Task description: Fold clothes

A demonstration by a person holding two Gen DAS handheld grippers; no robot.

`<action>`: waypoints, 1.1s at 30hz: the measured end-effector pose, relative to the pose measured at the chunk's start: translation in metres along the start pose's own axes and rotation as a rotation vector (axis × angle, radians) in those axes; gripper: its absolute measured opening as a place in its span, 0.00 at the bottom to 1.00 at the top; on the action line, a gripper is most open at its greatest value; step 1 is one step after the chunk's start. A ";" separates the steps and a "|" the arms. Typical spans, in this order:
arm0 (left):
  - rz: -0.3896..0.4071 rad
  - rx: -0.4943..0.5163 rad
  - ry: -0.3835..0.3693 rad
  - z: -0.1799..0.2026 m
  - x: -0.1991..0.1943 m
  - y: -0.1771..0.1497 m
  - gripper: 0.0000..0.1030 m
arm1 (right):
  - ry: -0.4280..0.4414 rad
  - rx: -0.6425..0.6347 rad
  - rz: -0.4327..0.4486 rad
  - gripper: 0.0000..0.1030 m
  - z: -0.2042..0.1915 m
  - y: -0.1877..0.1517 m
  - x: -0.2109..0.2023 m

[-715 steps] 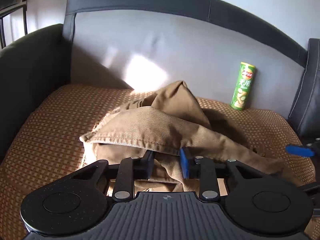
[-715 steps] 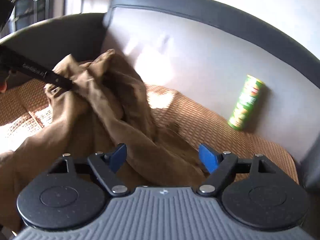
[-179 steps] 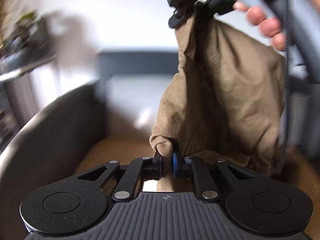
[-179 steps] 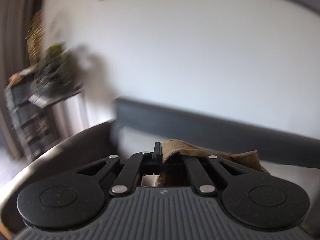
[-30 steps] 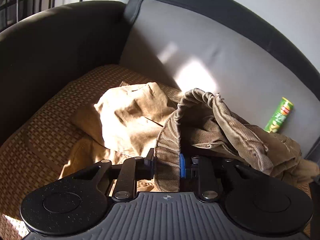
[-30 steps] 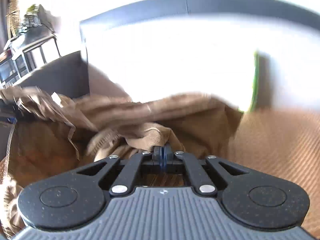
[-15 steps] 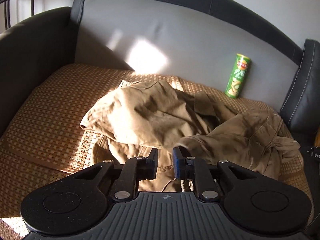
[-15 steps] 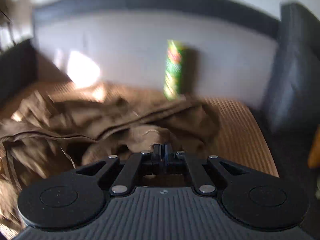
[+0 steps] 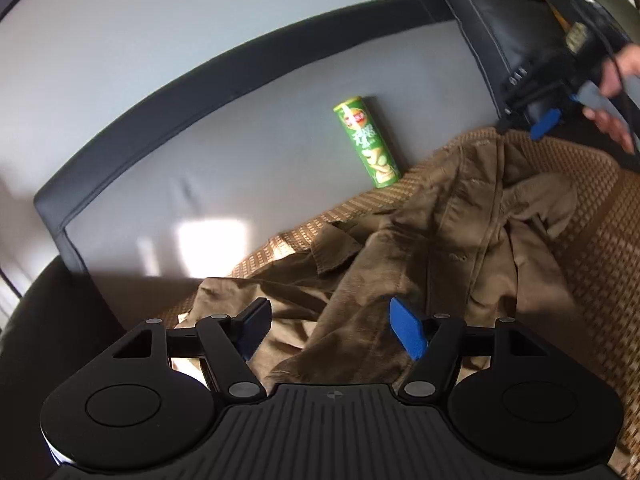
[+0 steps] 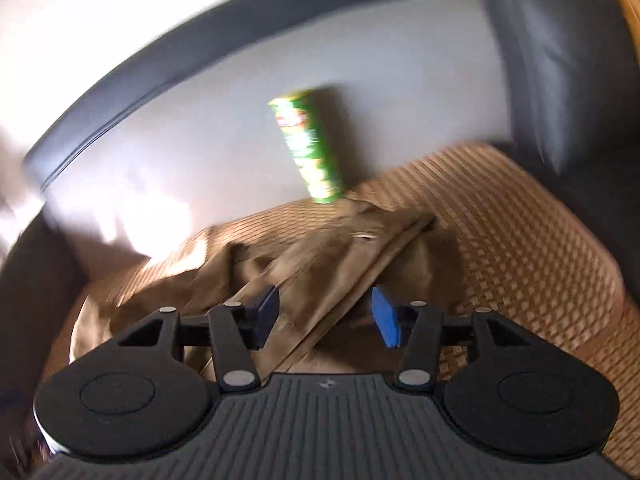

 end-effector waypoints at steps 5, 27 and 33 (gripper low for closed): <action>-0.057 0.081 0.006 0.010 0.034 -0.013 0.77 | -0.017 0.136 -0.075 0.56 0.011 0.006 0.053; -0.028 -0.606 -0.085 -0.111 0.033 -0.095 0.37 | 0.465 -0.209 0.079 0.09 -0.266 0.083 -0.002; -0.065 -0.624 -0.044 -0.124 0.041 -0.103 0.43 | 0.346 -0.370 0.102 0.23 -0.244 0.048 -0.003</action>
Point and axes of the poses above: each gripper's, at about its wrist camera, not at the fingertips, and x roughly the way its jaws point, z to its right, y to its top, the point moved 8 cm from there along x, roughly the way its jaws point, and after that the axes turned 15 degrees about -y, right-handed, at the moved point
